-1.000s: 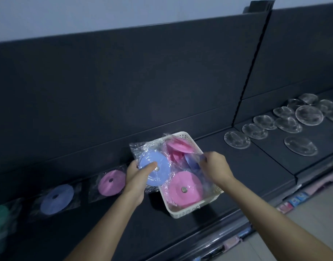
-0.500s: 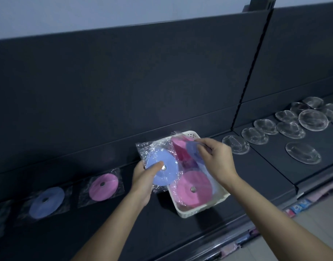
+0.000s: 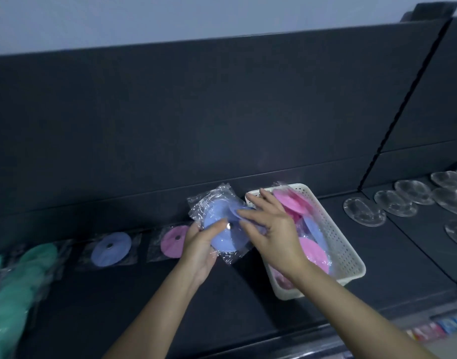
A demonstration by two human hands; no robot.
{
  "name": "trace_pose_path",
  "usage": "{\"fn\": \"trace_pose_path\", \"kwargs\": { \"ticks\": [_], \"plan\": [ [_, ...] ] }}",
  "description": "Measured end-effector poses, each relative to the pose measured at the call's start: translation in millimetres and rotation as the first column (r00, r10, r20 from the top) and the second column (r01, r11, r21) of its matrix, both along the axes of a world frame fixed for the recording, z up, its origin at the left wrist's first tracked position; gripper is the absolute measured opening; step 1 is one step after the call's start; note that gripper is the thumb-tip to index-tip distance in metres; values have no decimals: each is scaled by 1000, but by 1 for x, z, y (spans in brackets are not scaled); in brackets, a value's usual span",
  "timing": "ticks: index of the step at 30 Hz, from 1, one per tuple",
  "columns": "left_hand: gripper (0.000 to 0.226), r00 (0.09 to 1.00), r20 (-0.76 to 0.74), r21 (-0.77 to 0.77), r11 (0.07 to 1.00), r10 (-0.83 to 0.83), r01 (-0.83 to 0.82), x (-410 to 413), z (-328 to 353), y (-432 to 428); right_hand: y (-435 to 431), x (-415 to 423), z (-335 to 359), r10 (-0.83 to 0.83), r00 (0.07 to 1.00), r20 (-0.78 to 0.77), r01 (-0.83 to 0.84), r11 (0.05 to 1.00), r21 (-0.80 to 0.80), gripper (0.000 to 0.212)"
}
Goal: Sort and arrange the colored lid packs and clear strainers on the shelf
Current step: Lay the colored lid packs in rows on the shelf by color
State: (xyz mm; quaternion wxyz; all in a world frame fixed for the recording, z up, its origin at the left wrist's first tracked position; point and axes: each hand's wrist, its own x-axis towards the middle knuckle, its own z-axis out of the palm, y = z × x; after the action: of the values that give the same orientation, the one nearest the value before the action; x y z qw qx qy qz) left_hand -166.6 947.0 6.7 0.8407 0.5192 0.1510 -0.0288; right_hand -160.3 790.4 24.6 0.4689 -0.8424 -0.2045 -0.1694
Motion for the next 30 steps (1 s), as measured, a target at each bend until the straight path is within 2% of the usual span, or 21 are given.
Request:
{"fn": "trace_pose_path", "kwargs": {
  "ticks": [4,8,10,14,16,17,19,21,26,28,30],
  "plan": [
    [22,1000,1,-31,1000,7,-7,-14,4,30,37,-14,-5,131,979,-157,-130,991,19,37],
    [25,1000,-20,-57,998,6,-7,-27,1,64,69,-23,-22,242,950,-199,-236,970,52,23],
    [30,999,-42,-73,997,16,-19,-36,-3,80,82,-25,-27,231,942,-245,-227,973,43,27],
    [45,999,-33,-75,997,22,-24,-53,-16,109,110,-31,-26,197,933,-302,-193,980,43,49],
    [48,999,-28,-90,995,38,-41,-60,-24,122,122,-34,-27,141,929,-342,-160,987,-28,68],
    [49,999,-21,-106,993,43,-45,-63,-27,127,126,-35,-27,128,913,-386,-157,987,-44,80],
    [47,999,6,-129,991,45,-44,-71,-31,136,136,-38,-28,183,829,-529,-188,981,47,94],
    [44,999,29,-125,991,40,-36,-78,-34,144,146,-41,-32,245,751,-613,-207,969,134,85],
    [42,998,52,-65,997,42,-39,-95,-42,166,165,-43,-42,238,685,-689,-217,969,119,55],
    [36,1000,3,-84,996,7,-6,-104,-45,181,171,-45,-46,281,634,-720,-270,954,134,50],
    [36,994,-105,-85,996,9,-18,-110,-44,197,177,-45,-49,308,595,-742,-339,934,115,45]
  ]
}}
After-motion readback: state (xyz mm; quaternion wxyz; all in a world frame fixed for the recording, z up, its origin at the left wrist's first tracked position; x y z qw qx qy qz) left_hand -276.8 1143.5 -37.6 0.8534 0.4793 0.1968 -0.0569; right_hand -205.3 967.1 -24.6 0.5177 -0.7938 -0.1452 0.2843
